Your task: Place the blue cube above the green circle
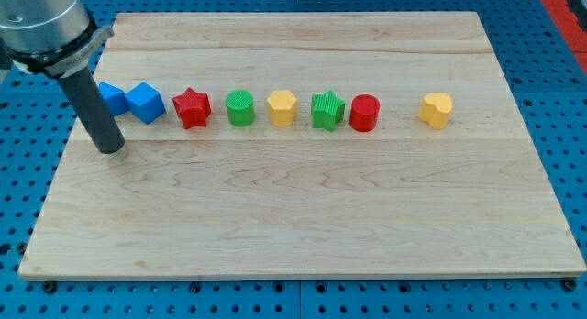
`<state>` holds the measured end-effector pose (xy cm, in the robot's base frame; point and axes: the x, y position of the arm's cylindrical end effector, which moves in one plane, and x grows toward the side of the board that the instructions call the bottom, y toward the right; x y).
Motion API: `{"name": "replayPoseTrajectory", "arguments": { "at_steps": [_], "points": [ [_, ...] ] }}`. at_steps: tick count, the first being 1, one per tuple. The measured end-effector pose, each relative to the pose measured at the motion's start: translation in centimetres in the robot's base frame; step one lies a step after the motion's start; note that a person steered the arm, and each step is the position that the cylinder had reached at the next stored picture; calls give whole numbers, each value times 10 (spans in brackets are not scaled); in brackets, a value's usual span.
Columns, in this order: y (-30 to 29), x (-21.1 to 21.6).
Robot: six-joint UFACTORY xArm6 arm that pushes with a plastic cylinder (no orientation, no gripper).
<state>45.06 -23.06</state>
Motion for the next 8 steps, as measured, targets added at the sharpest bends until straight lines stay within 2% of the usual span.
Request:
{"name": "replayPoseTrajectory", "arguments": {
  "at_steps": [3, 4, 6, 7, 8],
  "points": [
    [27, -57],
    [39, -99],
    [9, -153],
    [26, -136],
    [18, -132]
  ]
}}
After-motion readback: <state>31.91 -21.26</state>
